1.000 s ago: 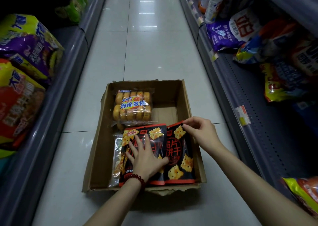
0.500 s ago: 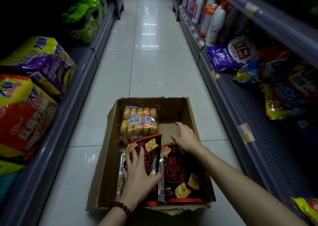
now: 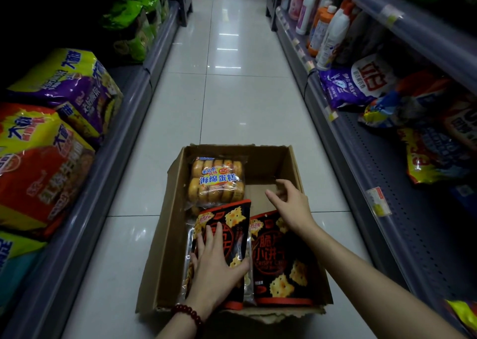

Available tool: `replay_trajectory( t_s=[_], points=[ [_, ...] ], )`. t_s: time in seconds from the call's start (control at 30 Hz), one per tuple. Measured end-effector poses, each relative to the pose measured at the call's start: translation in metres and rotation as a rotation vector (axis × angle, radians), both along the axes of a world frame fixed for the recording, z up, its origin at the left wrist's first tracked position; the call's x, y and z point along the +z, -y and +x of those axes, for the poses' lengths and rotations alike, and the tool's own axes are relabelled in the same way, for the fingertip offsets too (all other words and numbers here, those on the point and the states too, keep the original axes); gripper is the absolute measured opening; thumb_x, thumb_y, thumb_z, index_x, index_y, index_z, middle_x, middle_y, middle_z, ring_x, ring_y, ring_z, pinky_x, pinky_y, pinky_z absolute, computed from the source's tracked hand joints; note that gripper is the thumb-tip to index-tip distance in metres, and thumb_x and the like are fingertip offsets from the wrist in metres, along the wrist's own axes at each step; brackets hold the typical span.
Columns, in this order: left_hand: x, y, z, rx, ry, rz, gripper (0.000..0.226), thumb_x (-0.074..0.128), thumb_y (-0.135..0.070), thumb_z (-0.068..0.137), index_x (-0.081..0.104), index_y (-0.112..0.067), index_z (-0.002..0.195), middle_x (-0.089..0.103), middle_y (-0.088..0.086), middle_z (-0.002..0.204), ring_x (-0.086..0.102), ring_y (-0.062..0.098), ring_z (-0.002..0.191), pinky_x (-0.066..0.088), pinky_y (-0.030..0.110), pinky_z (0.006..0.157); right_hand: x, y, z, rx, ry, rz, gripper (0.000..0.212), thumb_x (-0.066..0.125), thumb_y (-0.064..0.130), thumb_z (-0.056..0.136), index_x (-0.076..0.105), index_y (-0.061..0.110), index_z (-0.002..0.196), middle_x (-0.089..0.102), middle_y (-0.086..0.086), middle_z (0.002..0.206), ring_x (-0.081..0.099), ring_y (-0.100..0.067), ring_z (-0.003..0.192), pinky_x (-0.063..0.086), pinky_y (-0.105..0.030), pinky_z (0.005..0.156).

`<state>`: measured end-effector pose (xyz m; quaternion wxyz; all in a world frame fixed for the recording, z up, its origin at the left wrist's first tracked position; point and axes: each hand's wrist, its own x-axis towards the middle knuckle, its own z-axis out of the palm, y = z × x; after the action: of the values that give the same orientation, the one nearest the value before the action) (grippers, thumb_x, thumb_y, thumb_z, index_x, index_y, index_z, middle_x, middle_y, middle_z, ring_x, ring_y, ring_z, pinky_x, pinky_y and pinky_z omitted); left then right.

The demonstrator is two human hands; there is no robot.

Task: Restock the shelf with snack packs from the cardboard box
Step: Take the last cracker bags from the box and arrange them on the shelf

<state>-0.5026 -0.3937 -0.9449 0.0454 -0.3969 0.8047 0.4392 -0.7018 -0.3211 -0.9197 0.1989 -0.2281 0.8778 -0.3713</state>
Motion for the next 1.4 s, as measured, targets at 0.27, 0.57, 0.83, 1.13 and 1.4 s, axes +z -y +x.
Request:
replay_trajectory(
  t_s=[0.27, 0.57, 0.83, 1.13, 1.4],
  points=[
    [0.002, 0.000, 0.000, -0.006, -0.002, 0.005, 0.107, 0.060, -0.063, 0.077, -0.009, -0.027, 0.152, -0.016, -0.004, 0.160, -0.018, 0.017, 0.146, 0.003, 0.053, 0.119, 0.007, 0.017, -0.005, 0.133, 0.059, 0.565, 0.031, 0.066, 0.036, 0.085, 0.059, 0.006, 0.085, 0.066, -0.013, 0.100, 0.064, -0.027, 0.090, 0.050, -0.031, 0.066],
    [-0.002, -0.003, 0.004, 0.023, -0.038, 0.019, 0.108, 0.059, -0.067, 0.075, -0.009, -0.029, 0.151, -0.014, -0.004, 0.160, -0.015, 0.017, 0.147, 0.005, 0.054, 0.119, -0.002, -0.007, 0.001, 0.189, 0.141, 0.341, 0.034, 0.077, 0.026, 0.076, 0.070, 0.011, 0.106, 0.070, -0.003, 0.100, 0.065, -0.017, 0.094, 0.055, -0.025, 0.074],
    [-0.003, -0.005, 0.003, 0.028, -0.027, 0.020, 0.107, 0.058, -0.067, 0.076, -0.008, -0.029, 0.151, -0.012, -0.004, 0.160, -0.015, 0.017, 0.147, 0.004, 0.054, 0.119, -0.018, -0.037, 0.027, 0.032, 0.582, -0.199, 0.040, 0.079, 0.033, 0.072, 0.069, 0.020, 0.108, 0.072, -0.003, 0.105, 0.068, -0.021, 0.099, 0.055, -0.045, 0.090],
    [0.022, -0.021, -0.003, 0.013, 0.092, -0.114, 0.064, 0.028, -0.038, 0.100, -0.009, -0.029, 0.151, -0.010, 0.006, 0.161, -0.009, 0.036, 0.146, 0.000, 0.060, 0.116, -0.035, -0.050, 0.059, -0.056, 0.560, -0.309, 0.052, 0.077, 0.031, 0.074, 0.056, 0.025, 0.121, 0.067, 0.004, 0.114, 0.062, -0.016, 0.108, 0.052, -0.036, 0.090],
    [0.020, -0.011, 0.001, 0.093, 0.189, -0.066, 0.084, 0.054, -0.052, 0.088, 0.003, -0.032, 0.151, 0.007, 0.003, 0.161, 0.011, 0.037, 0.146, 0.016, 0.066, 0.110, -0.035, -0.052, 0.069, -0.063, 0.533, -0.241, 0.054, 0.072, 0.022, 0.081, 0.049, 0.021, 0.130, 0.063, 0.003, 0.119, 0.060, -0.016, 0.111, 0.051, -0.038, 0.094]
  ],
)
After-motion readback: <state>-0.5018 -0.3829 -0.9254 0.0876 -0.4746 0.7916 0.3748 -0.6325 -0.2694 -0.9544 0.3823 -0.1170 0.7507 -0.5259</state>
